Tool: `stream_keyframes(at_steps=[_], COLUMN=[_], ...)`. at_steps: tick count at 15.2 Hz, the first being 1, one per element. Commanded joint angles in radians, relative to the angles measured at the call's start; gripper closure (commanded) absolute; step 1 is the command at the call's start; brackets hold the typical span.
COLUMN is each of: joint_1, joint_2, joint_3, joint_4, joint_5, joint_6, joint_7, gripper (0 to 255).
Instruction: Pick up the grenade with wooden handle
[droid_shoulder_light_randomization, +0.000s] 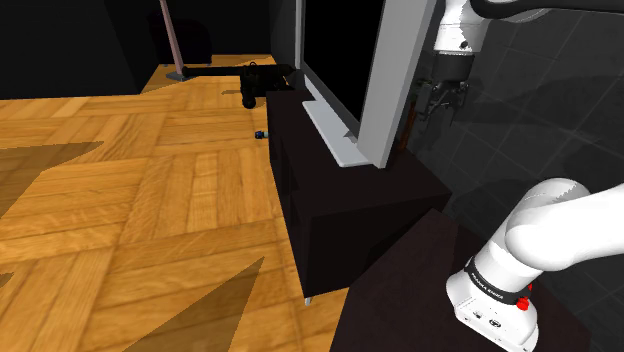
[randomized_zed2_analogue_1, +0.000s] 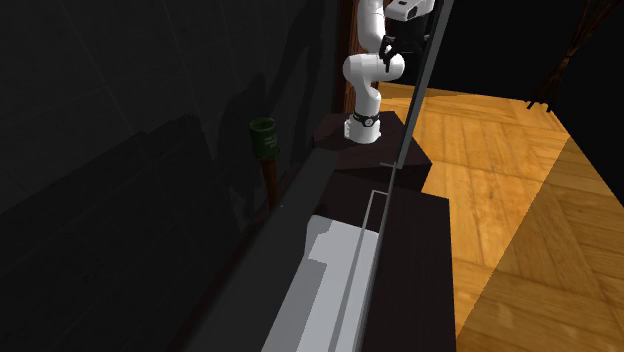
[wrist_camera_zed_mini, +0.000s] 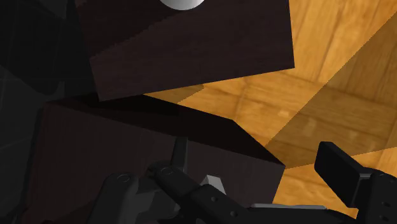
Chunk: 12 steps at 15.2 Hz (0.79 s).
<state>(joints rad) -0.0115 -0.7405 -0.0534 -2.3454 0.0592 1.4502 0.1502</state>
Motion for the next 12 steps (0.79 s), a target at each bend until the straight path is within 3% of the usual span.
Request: stream_keyframes(at_steps=[1,12], joint_1=[0.0,-0.055], joint_2=[0.0,0.256], joint_3=[0.0,-0.185], joint_4=[0.0,0.178], joint_5=[0.0,-0.123], joint_6=[0.0,0.115], joint_7=[0.0,-0.222], gripper=[0,0])
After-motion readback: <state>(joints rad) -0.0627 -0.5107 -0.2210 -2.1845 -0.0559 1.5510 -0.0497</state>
